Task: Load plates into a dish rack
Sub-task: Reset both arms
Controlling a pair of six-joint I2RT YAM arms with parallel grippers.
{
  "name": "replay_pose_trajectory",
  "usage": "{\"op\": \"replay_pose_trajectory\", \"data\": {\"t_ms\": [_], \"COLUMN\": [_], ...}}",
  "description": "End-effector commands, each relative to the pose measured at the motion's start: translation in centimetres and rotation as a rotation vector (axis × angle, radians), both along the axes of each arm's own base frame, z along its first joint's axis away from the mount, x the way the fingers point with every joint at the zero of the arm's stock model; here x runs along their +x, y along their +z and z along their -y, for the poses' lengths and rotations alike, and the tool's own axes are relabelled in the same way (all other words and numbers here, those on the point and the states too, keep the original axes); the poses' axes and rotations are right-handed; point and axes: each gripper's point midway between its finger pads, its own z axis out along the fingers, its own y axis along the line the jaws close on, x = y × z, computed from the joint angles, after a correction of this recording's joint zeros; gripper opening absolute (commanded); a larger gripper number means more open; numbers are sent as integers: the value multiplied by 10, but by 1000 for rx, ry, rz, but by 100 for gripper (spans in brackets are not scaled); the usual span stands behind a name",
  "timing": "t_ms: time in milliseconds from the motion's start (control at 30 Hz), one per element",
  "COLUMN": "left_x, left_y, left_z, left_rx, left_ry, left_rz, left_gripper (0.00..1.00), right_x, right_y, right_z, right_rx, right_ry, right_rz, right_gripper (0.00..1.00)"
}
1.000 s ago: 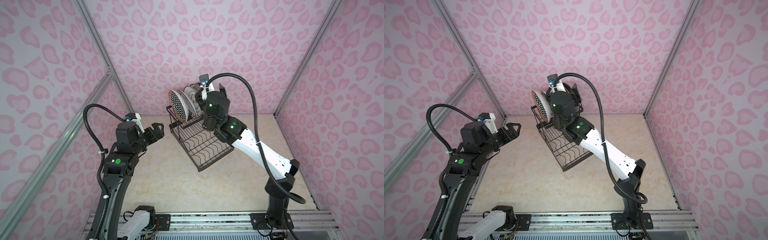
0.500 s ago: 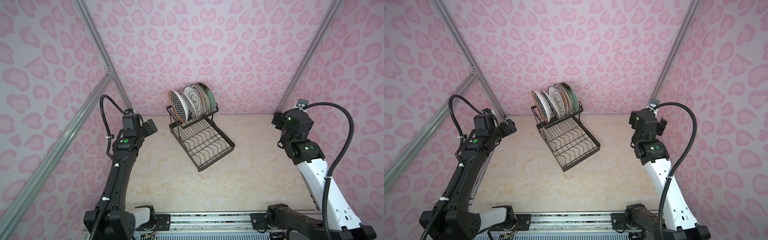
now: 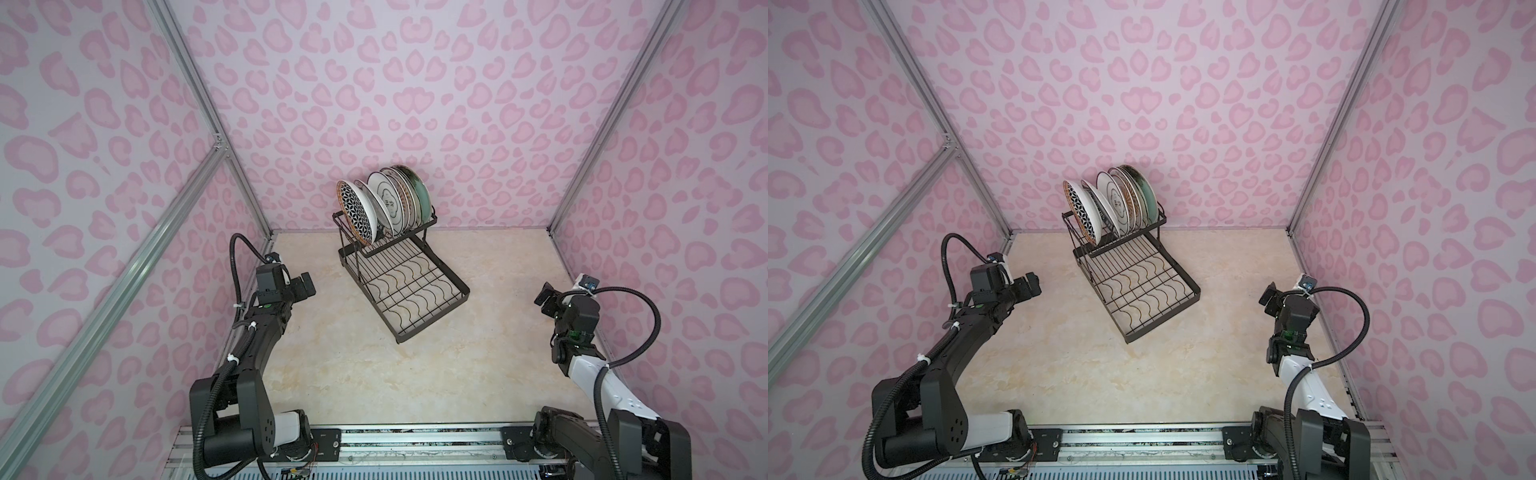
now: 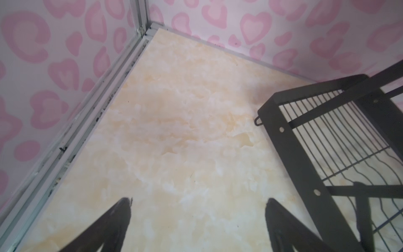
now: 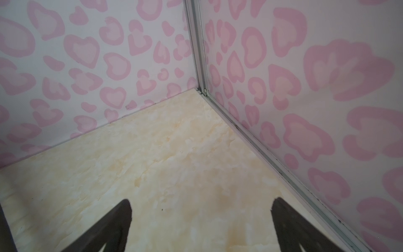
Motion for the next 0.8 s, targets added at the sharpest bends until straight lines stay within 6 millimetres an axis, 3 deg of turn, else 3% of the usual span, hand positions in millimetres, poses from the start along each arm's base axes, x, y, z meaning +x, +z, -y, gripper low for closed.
{"op": "replay_pose_trajectory", "data": {"t_ms": [0,300,433,533,633,667,700,767], "left_x": [12,-3,-15,-15,-18,-18,-13,-12], "left_y": [9,-6,-9,-10,-15,-22,-16,-25], "left_z": [3,18,20,20,32,33,31,25], "left_rx": [21,45,70,82,111,140,152,161], "left_ry": [-35,-114,-116,-115,-162,-133,-110,-71], "left_rz": [131,312,417,432,447,446,487,415], "left_gripper": [98,98,98,98,98,98,98,98], "right_x": [12,23,31,33,23,23,22,22], "right_y": [26,-13,-16,-24,-47,-48,-46,-52], "right_z": [-2,-10,-19,-37,-57,-57,-57,-61], "right_rx": [-16,7,25,0,-79,-81,-86,-90], "right_ry": [30,87,145,211,262,256,252,267], "right_rz": [149,100,95,52,-23,7,51,78], "right_gripper": [99,99,99,99,99,100,100,100]}}
